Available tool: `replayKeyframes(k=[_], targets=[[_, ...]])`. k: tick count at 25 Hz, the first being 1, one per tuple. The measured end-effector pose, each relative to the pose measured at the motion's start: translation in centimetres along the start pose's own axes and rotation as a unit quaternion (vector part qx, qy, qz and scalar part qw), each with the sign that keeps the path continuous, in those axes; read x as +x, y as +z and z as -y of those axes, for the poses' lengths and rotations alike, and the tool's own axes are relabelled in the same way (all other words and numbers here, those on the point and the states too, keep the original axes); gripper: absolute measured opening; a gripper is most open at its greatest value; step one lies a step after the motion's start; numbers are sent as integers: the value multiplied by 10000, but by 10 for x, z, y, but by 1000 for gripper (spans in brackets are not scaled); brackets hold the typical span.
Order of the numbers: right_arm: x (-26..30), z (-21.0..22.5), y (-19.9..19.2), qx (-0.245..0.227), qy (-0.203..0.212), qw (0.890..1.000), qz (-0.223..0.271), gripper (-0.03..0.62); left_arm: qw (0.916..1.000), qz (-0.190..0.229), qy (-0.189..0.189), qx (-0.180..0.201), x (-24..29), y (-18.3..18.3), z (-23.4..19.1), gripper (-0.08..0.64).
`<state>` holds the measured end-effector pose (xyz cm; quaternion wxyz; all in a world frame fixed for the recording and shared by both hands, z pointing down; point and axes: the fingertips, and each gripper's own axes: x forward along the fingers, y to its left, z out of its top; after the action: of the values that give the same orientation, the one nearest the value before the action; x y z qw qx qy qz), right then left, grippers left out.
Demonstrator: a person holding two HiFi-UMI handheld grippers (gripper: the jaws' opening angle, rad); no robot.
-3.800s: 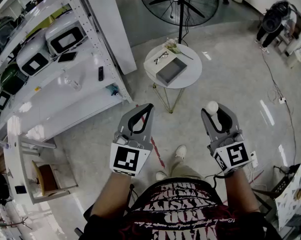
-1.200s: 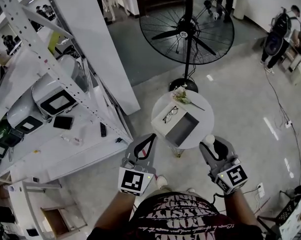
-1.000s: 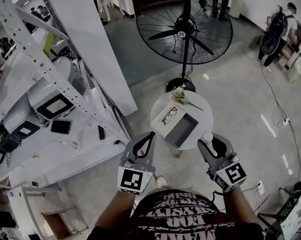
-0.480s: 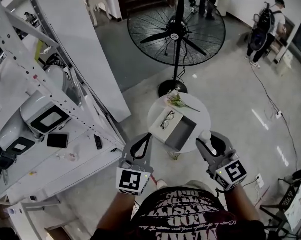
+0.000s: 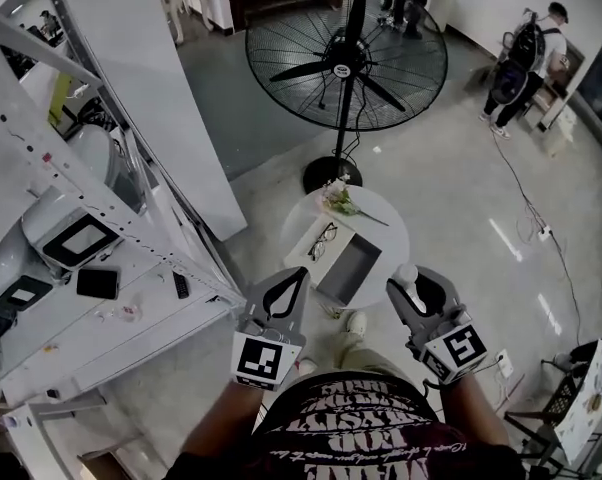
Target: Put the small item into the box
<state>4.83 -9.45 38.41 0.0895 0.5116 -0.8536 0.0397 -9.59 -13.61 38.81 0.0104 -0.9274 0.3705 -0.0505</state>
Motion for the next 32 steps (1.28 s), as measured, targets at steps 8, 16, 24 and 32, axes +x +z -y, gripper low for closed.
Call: replayKeyframes(k=[8, 16, 24, 32], targets=[[34, 20, 8, -16, 331, 9994, 69, 166, 9998, -36, 197, 15, 23, 4, -12, 0], [62, 58, 10, 71, 525, 9985, 117, 166, 9987, -241, 451, 32, 57, 0, -22, 0], [86, 86, 5, -48, 749, 9972, 47, 166, 9977, -238, 628, 2, 88, 3, -28, 0], [122, 96, -55, -257, 1118, 9917, -574, 166, 9961, -383, 797, -76, 102, -12, -32, 0]])
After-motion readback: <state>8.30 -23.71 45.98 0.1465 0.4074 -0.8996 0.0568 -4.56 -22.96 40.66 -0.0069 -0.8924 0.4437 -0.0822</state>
